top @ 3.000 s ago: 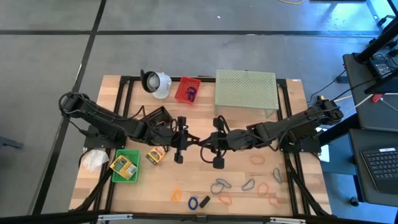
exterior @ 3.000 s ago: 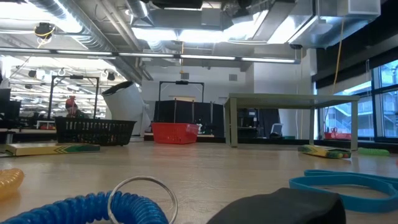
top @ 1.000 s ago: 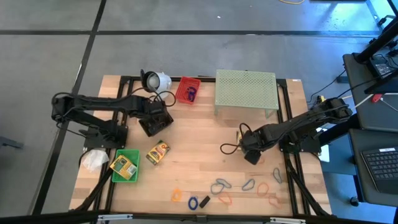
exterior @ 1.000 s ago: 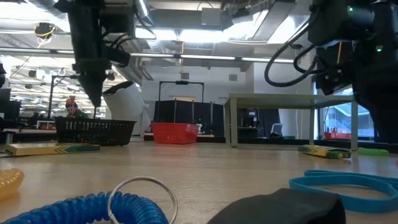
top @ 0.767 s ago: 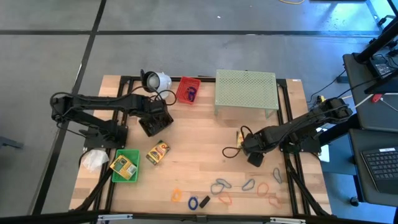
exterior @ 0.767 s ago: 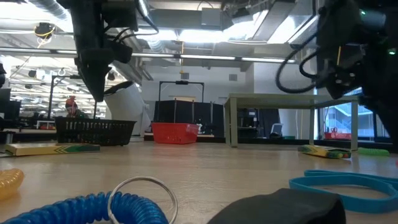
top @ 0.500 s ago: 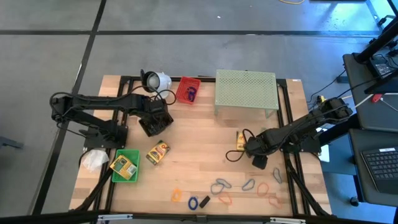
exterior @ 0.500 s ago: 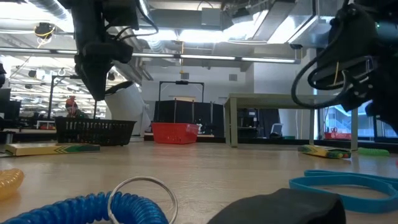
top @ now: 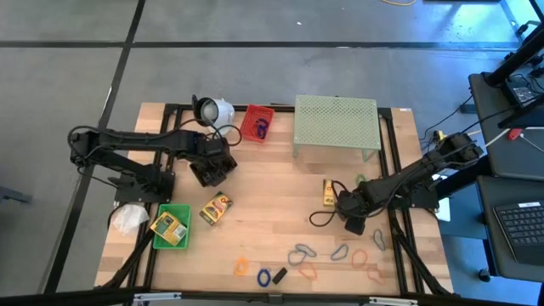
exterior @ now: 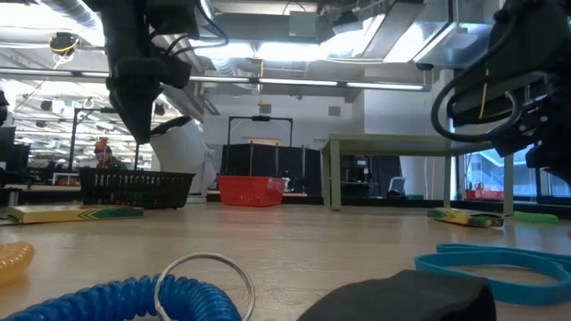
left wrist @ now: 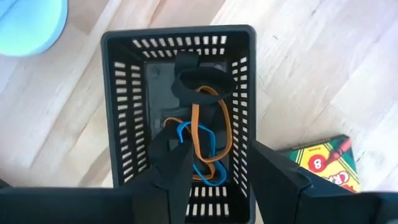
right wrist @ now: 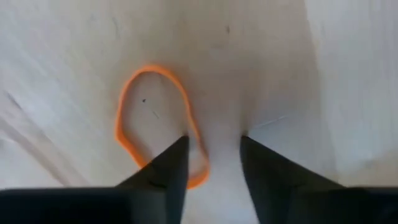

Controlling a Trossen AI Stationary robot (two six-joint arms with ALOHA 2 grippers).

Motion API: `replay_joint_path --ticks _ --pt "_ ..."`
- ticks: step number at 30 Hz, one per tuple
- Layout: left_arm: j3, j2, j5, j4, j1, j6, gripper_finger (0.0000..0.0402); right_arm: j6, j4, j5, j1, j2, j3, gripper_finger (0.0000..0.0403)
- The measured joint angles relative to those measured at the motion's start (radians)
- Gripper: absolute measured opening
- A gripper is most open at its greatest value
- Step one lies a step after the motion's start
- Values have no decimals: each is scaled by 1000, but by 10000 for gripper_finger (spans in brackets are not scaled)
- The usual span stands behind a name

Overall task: Pick & Place Office Desk Supplies
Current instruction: Put the orange rubber band into the black bin

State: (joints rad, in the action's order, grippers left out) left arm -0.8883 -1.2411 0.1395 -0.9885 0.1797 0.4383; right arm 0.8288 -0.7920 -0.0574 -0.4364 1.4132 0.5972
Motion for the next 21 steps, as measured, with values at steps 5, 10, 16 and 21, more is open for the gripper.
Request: replay_joint_path --ticks 5,10,16,21 --pt "0 0 0 58 -3 -6 145 35 17 -2 -1 1 -1 43" --pt "0 0 -34 99 -3 -6 143 41 15 0 -1 4 18 11" --pt "-1 0 -55 111 -3 -7 138 -80 -8 76 0 6 144 5" --pt "-1 0 -55 184 -11 -20 136 -162 -16 260 2 6 305 4"
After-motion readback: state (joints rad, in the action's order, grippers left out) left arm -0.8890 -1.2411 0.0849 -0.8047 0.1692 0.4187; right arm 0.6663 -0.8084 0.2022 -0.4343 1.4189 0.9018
